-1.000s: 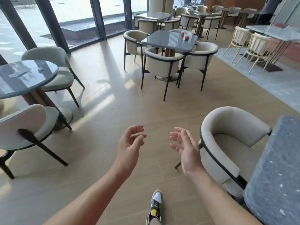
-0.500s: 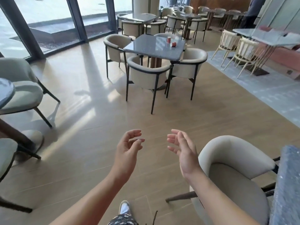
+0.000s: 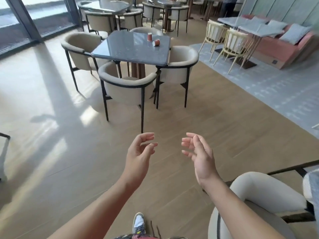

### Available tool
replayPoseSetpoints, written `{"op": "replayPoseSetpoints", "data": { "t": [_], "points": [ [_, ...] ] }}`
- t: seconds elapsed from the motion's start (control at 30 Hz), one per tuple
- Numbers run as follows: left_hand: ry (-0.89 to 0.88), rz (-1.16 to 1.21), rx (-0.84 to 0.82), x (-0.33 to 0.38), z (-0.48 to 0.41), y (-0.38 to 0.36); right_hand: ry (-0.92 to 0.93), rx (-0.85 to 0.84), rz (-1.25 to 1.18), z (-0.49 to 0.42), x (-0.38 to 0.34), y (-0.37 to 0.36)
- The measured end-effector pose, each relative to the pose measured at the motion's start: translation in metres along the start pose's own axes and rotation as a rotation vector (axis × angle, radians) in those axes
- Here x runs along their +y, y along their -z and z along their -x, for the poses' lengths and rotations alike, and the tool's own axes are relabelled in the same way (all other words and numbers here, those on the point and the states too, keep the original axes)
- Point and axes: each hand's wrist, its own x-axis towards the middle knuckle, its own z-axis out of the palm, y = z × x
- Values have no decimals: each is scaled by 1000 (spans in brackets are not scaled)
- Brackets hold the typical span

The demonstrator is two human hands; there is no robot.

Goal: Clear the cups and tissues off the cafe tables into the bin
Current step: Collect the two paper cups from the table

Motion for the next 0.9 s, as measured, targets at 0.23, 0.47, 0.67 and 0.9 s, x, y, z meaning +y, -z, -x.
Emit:
{"op": "replayPoseSetpoints", "data": {
  "t": [0.23,0.47,0.67,0.9],
  "points": [
    [50,-9,-111,9,-134,-44,-5,153,-27,-119,-9,5],
    [74,-43,-245,-16,-266,-138,-12,284,-68,-257,1,60],
    [78,-60,-289,-27,-394,-254,-16,347,-78,-403,-14,131],
    [95,-20,-305,-23,-516,-379,20,378,-48,-550,-61,200]
  ]
}}
